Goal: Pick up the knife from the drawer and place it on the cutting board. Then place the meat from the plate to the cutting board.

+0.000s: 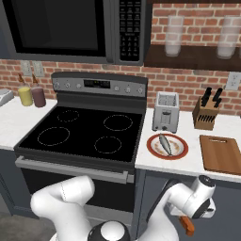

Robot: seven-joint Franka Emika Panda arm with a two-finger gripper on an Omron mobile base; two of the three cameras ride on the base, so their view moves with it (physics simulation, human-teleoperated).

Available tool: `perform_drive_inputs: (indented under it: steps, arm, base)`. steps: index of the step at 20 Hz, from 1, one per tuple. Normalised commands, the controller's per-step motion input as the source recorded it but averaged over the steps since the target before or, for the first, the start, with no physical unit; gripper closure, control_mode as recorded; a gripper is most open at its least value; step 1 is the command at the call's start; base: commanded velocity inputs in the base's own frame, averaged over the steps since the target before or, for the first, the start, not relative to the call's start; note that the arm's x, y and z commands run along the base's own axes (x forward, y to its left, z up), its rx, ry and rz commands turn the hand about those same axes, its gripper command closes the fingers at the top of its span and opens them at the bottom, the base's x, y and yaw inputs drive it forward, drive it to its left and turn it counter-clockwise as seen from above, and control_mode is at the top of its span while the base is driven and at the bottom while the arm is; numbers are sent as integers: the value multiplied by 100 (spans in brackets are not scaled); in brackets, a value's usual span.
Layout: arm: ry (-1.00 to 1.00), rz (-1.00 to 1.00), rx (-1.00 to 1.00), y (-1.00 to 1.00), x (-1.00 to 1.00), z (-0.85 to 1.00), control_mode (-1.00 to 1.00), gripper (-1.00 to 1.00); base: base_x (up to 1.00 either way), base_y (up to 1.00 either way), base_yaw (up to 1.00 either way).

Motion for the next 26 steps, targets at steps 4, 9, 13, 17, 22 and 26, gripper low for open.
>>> perform_drive_inputs:
  steps: [4, 9, 13, 17, 22, 26]
  arm:
    - [0, 4, 0, 0, -7, -25, -100, -100]
    - [0, 2, 0, 0, -6, -30, -100, -100]
    - [0, 2, 0, 0, -3, -25, -100, -100]
    - [0, 1, 0, 0, -4, -5, -100, -100]
    - [0, 0, 0, 3, -1, -6, -100, 100]
    - [0, 0, 0, 0, 0, 0, -100, 100]
  base:
    - [0, 0, 0]
    - [0, 0, 0]
    - [0, 0, 0]
    - [0, 0, 0]
    - [0, 0, 0]
    - [0, 0, 0]
